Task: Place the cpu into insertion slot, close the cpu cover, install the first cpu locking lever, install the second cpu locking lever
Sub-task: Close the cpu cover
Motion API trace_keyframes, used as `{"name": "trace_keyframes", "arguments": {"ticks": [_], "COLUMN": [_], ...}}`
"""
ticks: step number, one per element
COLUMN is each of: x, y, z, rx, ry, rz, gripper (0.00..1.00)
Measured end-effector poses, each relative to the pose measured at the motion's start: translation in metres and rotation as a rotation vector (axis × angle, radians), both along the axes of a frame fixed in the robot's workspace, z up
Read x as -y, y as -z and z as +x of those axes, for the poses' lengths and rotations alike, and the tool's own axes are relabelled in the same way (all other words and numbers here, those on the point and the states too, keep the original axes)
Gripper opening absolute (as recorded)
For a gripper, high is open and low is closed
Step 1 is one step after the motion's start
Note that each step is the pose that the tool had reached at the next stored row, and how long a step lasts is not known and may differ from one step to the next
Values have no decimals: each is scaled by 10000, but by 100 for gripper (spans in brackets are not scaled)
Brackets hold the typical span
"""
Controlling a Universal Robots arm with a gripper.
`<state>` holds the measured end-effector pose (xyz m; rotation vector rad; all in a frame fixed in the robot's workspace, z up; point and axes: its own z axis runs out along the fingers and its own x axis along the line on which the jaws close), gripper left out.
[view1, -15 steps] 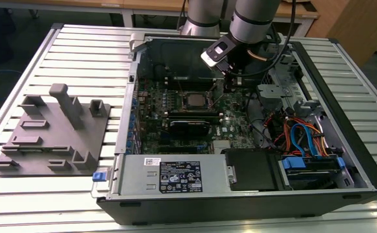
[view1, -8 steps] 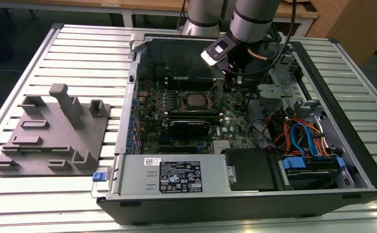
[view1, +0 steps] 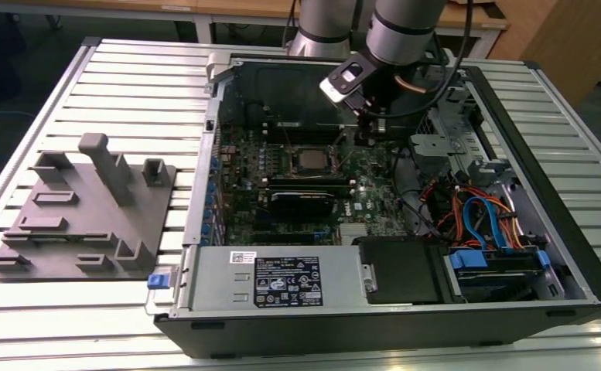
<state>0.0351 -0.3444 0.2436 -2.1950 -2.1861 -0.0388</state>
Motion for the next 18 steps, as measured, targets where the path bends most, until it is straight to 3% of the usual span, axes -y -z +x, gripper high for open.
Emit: {"name": "trace_keyframes", "arguments": {"ticks": [18], "x": [0], "y": [1], "z": [-39], "rx": [0], "ry": [2], "rz": [1], "gripper": [11]}}
